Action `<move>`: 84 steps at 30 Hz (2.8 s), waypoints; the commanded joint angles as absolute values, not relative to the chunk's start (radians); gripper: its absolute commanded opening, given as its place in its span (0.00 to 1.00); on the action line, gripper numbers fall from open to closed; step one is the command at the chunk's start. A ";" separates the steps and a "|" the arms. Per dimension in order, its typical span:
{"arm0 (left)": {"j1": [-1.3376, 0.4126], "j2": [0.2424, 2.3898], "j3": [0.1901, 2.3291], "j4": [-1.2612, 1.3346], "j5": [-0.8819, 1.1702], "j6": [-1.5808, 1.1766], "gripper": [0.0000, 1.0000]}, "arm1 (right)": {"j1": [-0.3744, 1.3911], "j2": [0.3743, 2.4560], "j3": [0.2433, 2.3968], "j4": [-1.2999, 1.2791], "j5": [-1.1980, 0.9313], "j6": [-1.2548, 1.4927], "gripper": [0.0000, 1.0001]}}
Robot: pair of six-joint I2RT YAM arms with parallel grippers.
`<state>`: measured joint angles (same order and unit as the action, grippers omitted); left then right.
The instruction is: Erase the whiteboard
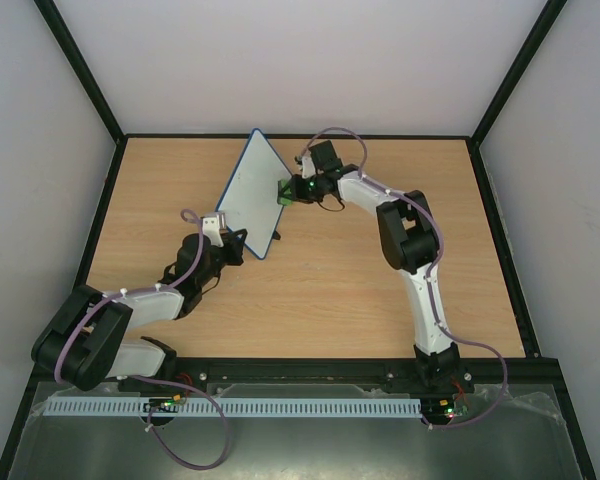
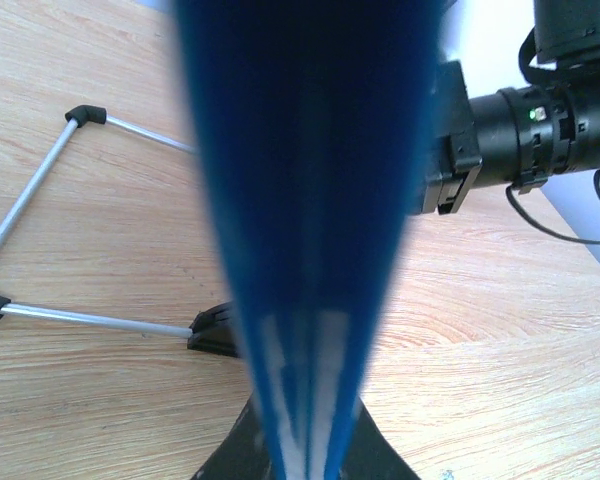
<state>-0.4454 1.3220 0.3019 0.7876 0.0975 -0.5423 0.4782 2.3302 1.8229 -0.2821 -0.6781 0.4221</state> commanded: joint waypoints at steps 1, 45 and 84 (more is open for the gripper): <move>-0.482 1.354 0.296 0.686 0.333 -0.548 0.03 | 0.518 2.398 1.798 -0.307 -0.633 0.400 0.02; -0.483 1.345 0.318 0.652 0.343 -0.534 0.03 | 0.502 2.497 2.071 -0.201 -0.981 0.597 0.02; -0.483 1.350 0.312 0.649 0.356 -0.530 0.03 | 0.503 2.509 2.168 -0.427 -0.872 0.421 0.02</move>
